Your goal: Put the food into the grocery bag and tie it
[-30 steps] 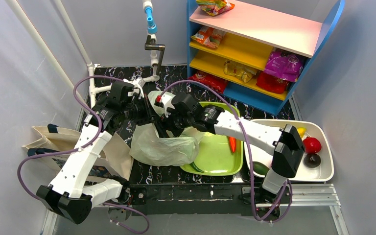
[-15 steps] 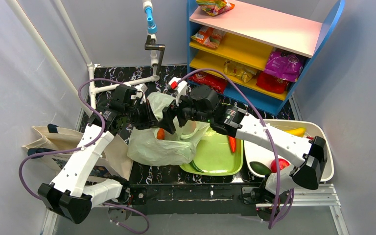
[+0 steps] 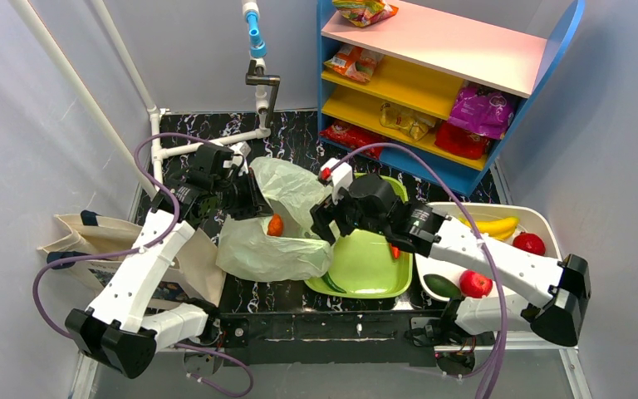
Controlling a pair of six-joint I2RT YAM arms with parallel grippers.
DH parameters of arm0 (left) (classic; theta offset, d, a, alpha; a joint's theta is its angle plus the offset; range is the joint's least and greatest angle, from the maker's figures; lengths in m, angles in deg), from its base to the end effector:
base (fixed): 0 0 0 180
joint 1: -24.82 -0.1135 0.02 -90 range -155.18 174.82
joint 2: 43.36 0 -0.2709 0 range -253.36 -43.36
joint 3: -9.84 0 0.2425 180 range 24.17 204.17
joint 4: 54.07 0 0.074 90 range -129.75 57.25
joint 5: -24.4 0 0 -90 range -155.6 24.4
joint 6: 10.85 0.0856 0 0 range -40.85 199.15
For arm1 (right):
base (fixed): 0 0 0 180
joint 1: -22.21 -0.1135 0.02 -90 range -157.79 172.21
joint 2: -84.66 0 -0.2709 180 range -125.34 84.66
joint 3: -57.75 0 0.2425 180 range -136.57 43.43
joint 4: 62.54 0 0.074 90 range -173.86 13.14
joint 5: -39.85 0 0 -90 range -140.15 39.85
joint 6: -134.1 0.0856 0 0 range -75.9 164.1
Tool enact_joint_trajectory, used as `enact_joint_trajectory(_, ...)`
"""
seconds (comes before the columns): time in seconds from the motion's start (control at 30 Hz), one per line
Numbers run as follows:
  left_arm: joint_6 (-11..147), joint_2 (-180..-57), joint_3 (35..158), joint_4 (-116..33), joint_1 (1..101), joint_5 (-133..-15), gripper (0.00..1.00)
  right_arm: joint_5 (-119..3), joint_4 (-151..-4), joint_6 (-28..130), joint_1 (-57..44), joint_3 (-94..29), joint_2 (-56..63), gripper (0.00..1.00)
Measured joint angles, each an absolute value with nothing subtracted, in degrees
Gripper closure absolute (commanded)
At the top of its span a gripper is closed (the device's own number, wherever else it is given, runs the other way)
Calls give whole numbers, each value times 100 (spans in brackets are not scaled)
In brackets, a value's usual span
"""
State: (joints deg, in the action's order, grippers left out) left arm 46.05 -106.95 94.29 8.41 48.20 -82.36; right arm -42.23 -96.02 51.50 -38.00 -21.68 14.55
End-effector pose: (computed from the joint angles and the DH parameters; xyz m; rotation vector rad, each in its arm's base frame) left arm 0.2130 -0.1190 0.3389 -0.0451 2.4073 -0.8224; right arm 0.1652 0.2649 0.3425 -0.8256 1.8684 0.6177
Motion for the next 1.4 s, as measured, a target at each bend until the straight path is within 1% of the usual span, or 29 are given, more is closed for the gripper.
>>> enact_joint_trajectory(0.1,4566,-10767,9429,824,4820,-8242,100,-4262,-9477,5135,-3782,-1772,1354,8)
enact_joint_trajectory(0.37,4437,-10802,9427,769,4820,-8301,100,-4442,-8988,5141,-3721,-1706,522,8)
enact_joint_trajectory(0.43,4421,-10802,9427,760,4820,-8310,100,-4520,-8819,5141,-3706,-1702,434,11)
enact_joint_trajectory(0.47,4419,-10802,9427,763,4820,-8314,100,-4566,-8728,5141,-3701,-1702,397,15)
enact_joint_trajectory(0.5,4415,-10802,9427,765,4820,-8319,100,-4603,-8636,5144,-3697,-1702,353,20)
enact_joint_trajectory(0.53,4413,-10802,9427,763,4820,-8323,100,-4630,-8575,5137,-3693,-1704,307,28)
enact_joint_trajectory(0.57,4404,-10802,9427,763,4820,-8325,100,-4673,-8535,5141,-3688,-1711,262,38)
enact_joint_trajectory(0.67,4397,-10804,9427,763,4820,-8334,100,-4857,-8450,5150,-3673,-1711,128,63)
enact_joint_trajectory(0.7,4397,-10802,9427,763,4820,-8340,100,-4951,-8426,5170,-3666,-1711,111,73)
enact_joint_trajectory(0.77,4395,-10802,9427,760,4820,-8343,100,-5137,-8356,5181,-3662,-1709,104,99)
enact_joint_trajectory(0.97,4426,-10885,9539,808,4820,-8316,100,-5395,-8518,5163,-3662,-1759,240,99)
enact_joint_trajectory(1.13,4655,-11200,10096,817,4820,-8260,100,-5423,-9425,5050,-3662,-2622,513,99)
enact_joint_trajectory(1.27,4876,-11687,10883,830,4820,-8194,100,-5443,-9864,4986,-3658,-3549,721,99)
enact_joint_trajectory(1.4,5145,-12389,11906,686,4820,-8076,100,-5447,-10223,5052,-3655,-3975,926,99)
